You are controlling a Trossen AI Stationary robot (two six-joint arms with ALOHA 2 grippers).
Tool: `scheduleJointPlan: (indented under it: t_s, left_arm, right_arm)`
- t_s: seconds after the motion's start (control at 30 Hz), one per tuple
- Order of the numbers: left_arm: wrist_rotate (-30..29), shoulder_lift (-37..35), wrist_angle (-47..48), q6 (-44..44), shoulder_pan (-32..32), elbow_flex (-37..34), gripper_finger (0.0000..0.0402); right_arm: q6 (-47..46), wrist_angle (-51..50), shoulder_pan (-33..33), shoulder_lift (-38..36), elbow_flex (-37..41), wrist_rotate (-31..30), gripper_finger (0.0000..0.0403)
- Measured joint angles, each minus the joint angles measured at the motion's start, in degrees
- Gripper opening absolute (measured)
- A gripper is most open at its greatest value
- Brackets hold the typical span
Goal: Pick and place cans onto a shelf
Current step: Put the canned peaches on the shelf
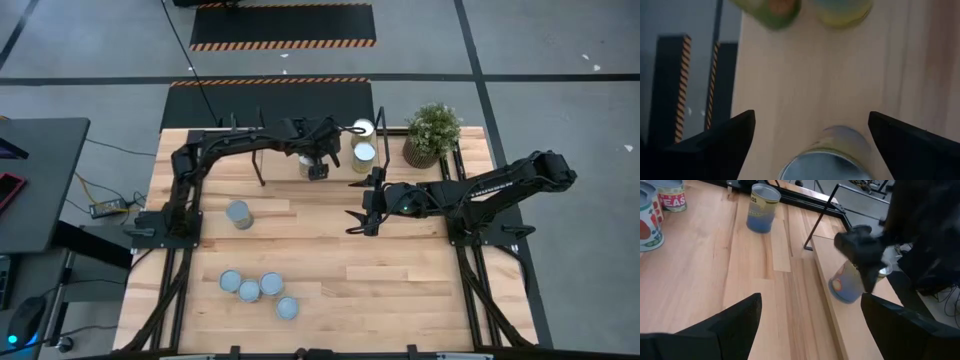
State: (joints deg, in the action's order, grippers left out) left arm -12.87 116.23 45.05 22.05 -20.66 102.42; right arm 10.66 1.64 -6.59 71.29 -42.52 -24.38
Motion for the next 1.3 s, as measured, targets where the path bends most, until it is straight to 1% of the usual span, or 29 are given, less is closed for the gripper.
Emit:
scheduleJointPlan:
  t_s: [0.13, 0.23, 0.37, 0.5, 0.57, 0.67, 0.7, 0.83, 0.93, 1.0, 1.17, 1.3]
  left_arm:
    - [0.0, -3.5, -0.1, 1.6, 1.3, 0.0, 0.0390]
    - [1.6, -6.9, 1.4, 1.1, 2.0, 0.0, 0.0390]
    - [2.7, -10.2, 7.0, -0.4, 2.1, 0.0, 0.0389]
    - [2.7, -11.5, 14.0, -1.9, 1.6, -0.1, 0.0389]
    - [3.7, -12.2, 15.4, -2.8, 1.0, -1.4, 0.0389]
    - [3.4, -13.6, 15.2, -3.4, 0.4, -6.3, 0.0389]
    - [2.5, -14.1, 14.4, -3.5, 0.2, -8.5, 0.0389]
    - [0.9, -16.7, 5.5, -4.9, -0.5, -17.4, 0.0389]
    - [-4.5, -17.4, -0.8, -4.4, -0.8, -22.0, 0.0389]
    - [-7.4, -17.5, -4.4, -3.8, -0.8, -24.3, 0.0389]
    - [-11.8, -17.0, -12.7, -1.6, -0.4, -27.6, 0.0389]
    - [-12.4, -16.9, -19.3, -0.9, -0.1, -30.0, 0.0389]
  right_arm:
    - [0.0, 0.0, 0.0, 0.0, 0.0, 0.0, 0.0348]
    - [0.0, 0.0, 0.0, 0.0, 0.0, 0.0, 0.0348]
    - [0.0, 0.0, 0.0, 0.0, 0.0, 0.0, 0.0348]
    - [-0.4, -0.1, 0.0, 0.0, 0.0, 0.0, 0.0348]
    - [-0.5, -0.1, 0.0, 0.0, 0.0, 0.0, 0.0348]
    - [-0.7, -0.2, 0.0, 0.0, 0.0, 0.0, 0.0348]
    - [-1.0, -0.3, 0.0, 0.0, 0.0, 0.0, 0.0348]
    - [-1.3, -0.3, 0.0, 0.0, 0.0, 0.0, 0.0348]
    - [-1.3, -0.3, 0.0, 0.0, 0.0, -0.2, 0.0348]
    - [-1.2, -0.2, 0.0, 0.0, 0.0, -0.1, 0.0348]
    - [-1.3, 0.1, -0.1, 0.0, 0.0, 0.0, 0.0348]
    - [-1.0, 0.5, -0.1, 0.0, 0.0, 0.0, 0.0348]
